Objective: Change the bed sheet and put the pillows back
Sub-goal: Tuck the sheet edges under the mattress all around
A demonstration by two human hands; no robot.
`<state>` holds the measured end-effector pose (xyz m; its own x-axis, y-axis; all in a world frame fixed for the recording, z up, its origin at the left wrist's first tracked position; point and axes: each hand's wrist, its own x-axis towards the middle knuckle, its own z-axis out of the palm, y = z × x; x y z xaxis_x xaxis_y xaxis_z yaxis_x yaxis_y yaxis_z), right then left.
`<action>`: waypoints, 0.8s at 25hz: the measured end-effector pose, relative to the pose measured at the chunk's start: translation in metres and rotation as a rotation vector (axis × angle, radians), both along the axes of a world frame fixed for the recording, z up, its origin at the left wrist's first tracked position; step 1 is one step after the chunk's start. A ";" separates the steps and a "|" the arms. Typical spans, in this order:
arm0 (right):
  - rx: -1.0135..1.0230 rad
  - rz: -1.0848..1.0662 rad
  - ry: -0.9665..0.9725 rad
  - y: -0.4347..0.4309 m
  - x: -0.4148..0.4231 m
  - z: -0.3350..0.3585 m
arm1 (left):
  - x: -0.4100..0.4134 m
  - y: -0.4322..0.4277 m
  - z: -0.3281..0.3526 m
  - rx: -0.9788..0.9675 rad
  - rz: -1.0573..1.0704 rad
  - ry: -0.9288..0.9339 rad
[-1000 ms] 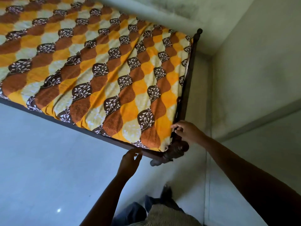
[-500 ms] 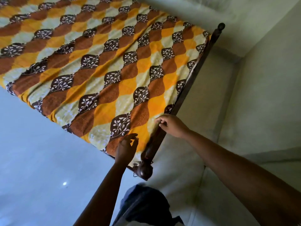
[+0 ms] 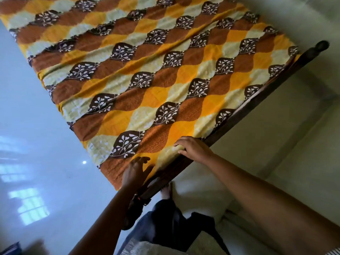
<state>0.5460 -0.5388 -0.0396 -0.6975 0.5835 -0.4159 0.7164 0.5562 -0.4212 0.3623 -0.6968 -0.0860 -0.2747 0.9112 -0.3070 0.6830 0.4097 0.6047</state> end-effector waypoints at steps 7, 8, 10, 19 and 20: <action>0.025 0.423 -0.063 0.027 -0.001 -0.044 | 0.029 -0.020 -0.025 -0.019 0.011 0.193; 0.081 0.492 -0.034 0.028 -0.001 -0.048 | 0.032 -0.020 -0.022 -0.008 0.018 0.213; 0.162 0.585 -0.067 0.030 -0.002 -0.056 | 0.038 -0.019 -0.016 -0.010 0.052 0.233; 0.058 0.803 0.124 0.062 0.009 -0.062 | 0.046 -0.011 -0.010 -0.070 -0.007 0.255; 0.002 0.802 0.119 0.063 0.012 -0.062 | 0.044 -0.014 -0.007 -0.074 -0.048 0.208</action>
